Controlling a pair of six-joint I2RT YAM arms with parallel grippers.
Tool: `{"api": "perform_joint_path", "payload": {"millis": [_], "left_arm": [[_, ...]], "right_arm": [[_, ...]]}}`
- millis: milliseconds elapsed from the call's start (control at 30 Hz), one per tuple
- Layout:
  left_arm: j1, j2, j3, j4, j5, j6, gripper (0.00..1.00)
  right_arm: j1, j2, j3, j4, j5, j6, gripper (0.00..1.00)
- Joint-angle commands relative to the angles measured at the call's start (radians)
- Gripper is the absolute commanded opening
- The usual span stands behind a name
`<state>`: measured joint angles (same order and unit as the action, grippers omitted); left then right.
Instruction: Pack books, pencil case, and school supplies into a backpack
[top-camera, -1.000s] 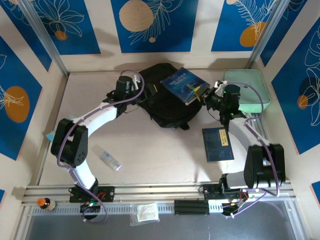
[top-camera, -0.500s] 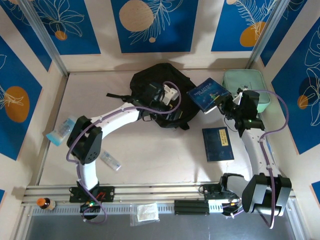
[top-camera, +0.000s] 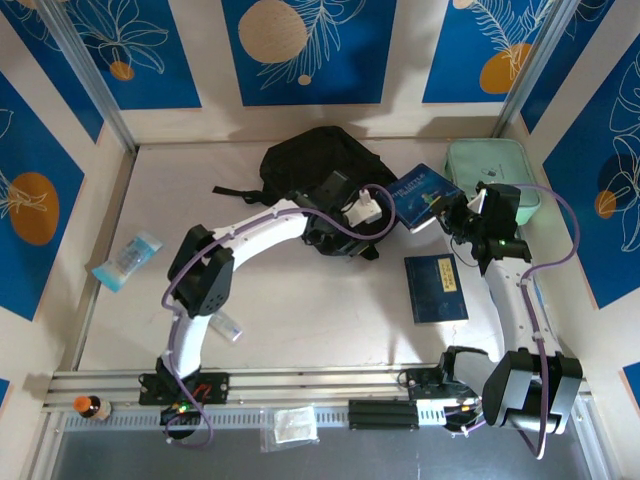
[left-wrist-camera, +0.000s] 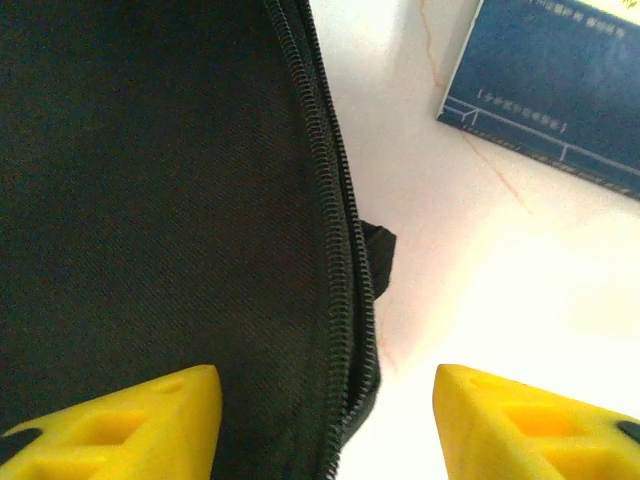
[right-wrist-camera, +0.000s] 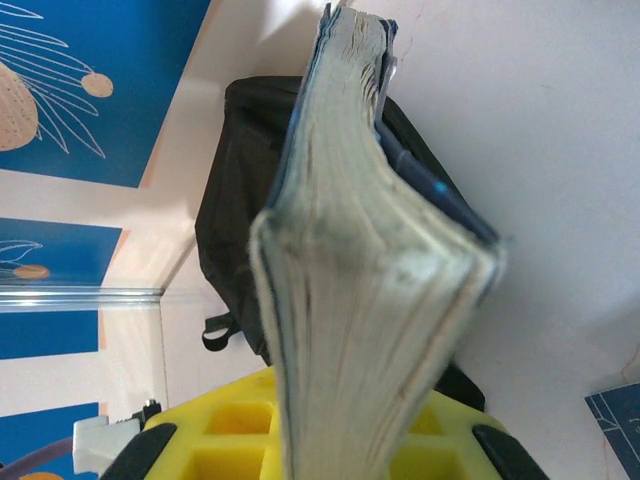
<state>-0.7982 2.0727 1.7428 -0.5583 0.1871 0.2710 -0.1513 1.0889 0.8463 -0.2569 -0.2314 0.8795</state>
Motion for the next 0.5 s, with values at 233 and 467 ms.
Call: {"api": "perform_joint_path", "payload": {"millis": [233, 467], "left_arm": [[-0.002, 0.044, 0.102, -0.088, -0.084, 0.06, 0.31], [0.005, 0.044, 0.116, -0.097, -0.079, 0.044, 0.19]], "right_arm": [[-0.013, -0.035, 0.025, 0.026, -0.02, -0.013, 0.0], [-0.013, -0.04, 0.019, 0.027, -0.022, -0.011, 0.0]]}}
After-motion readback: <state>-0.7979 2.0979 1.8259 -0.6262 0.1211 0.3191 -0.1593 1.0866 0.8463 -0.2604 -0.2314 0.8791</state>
